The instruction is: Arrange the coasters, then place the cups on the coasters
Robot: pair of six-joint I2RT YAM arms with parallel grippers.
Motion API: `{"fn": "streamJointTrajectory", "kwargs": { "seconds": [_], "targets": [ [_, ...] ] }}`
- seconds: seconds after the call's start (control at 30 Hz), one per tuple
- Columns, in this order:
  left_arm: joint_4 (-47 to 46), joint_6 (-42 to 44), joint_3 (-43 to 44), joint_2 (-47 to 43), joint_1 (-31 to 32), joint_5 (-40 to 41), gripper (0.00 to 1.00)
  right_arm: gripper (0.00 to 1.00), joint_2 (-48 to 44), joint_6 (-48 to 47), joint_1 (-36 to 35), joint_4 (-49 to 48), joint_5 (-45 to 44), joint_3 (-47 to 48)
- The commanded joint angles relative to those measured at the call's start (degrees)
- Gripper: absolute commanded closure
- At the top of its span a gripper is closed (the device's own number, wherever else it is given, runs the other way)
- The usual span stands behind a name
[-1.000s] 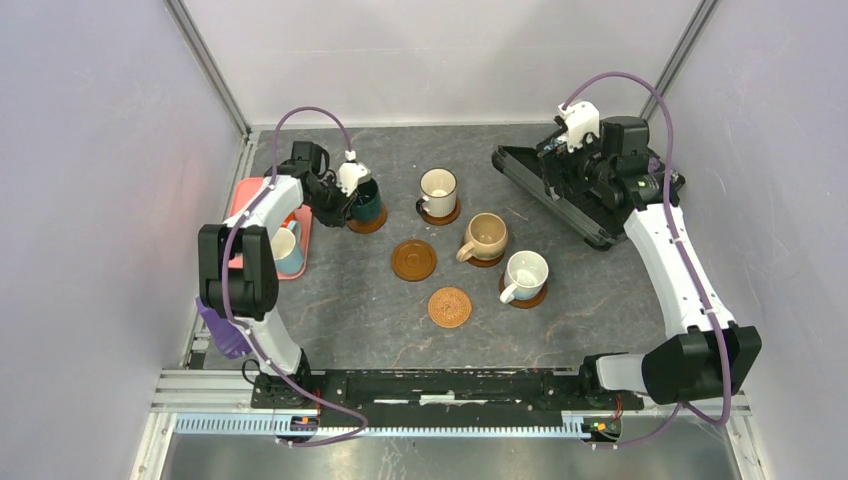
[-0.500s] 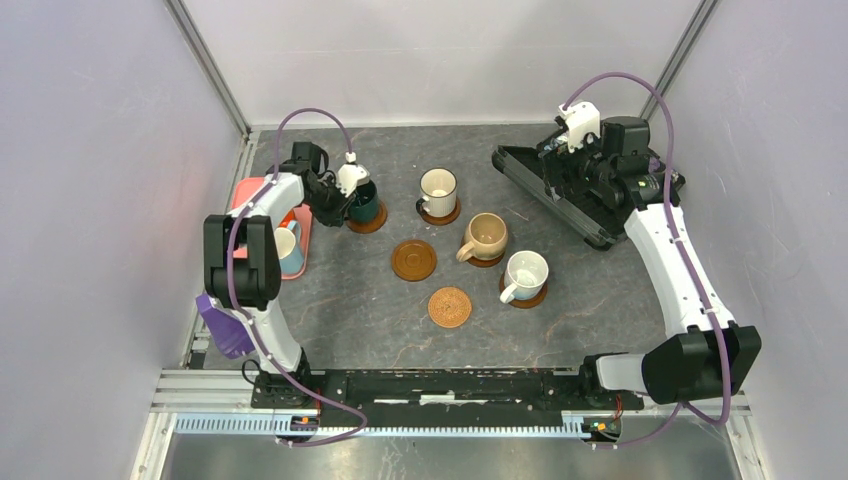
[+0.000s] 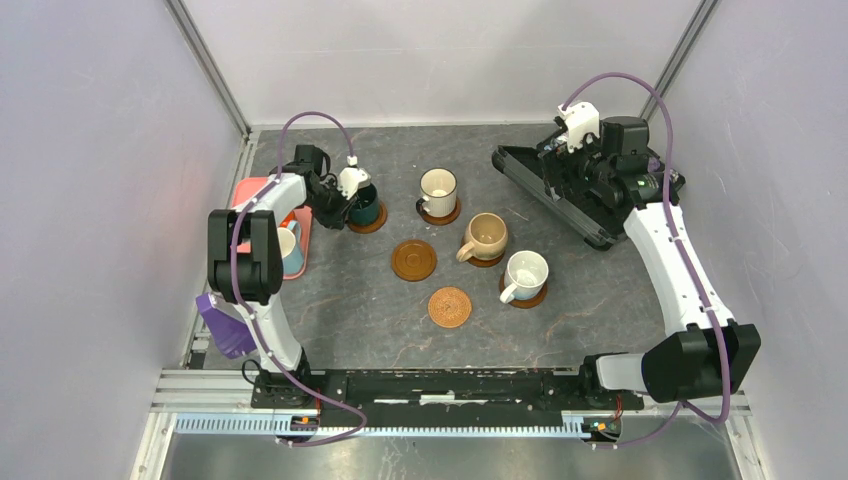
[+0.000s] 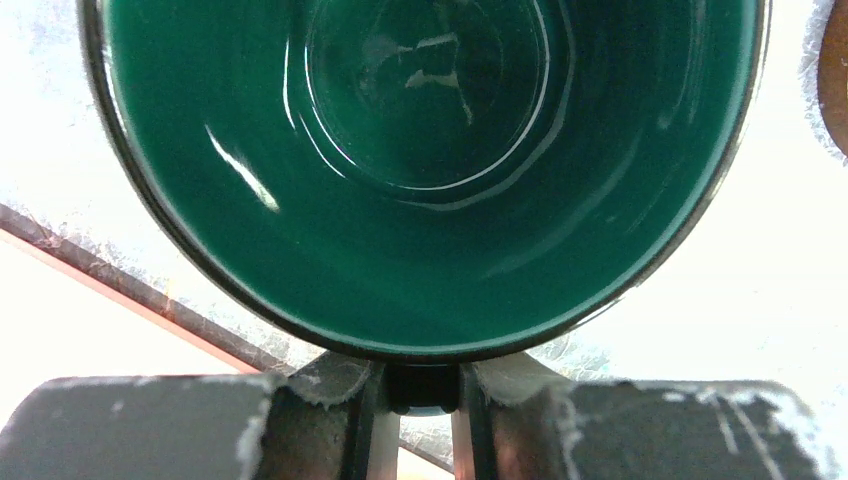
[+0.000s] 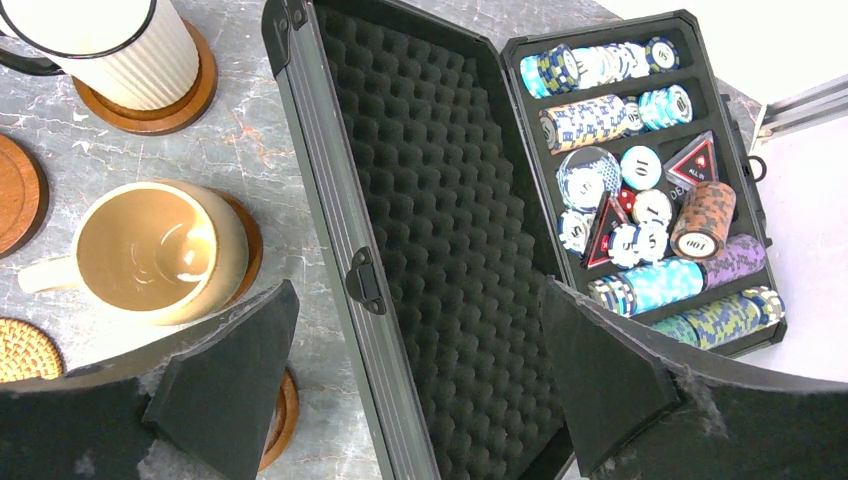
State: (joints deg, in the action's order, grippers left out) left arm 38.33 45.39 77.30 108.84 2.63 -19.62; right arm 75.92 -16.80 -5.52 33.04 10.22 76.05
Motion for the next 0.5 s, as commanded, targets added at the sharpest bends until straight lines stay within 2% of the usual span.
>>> {"fn": "streamJointTrajectory", "kwargs": {
  "seconds": [0.0,0.47],
  "targets": [
    [-3.2,0.8,2.6,0.1,-0.1,-0.3,0.87,0.02,0.4,-0.4,0.2,-2.0,0.1,0.6],
    [-0.1,0.9,2.1,-0.6,0.0,-1.1,0.68,0.02,1.2,-0.8,0.3,-2.1,0.3,0.9]
  ]
}}
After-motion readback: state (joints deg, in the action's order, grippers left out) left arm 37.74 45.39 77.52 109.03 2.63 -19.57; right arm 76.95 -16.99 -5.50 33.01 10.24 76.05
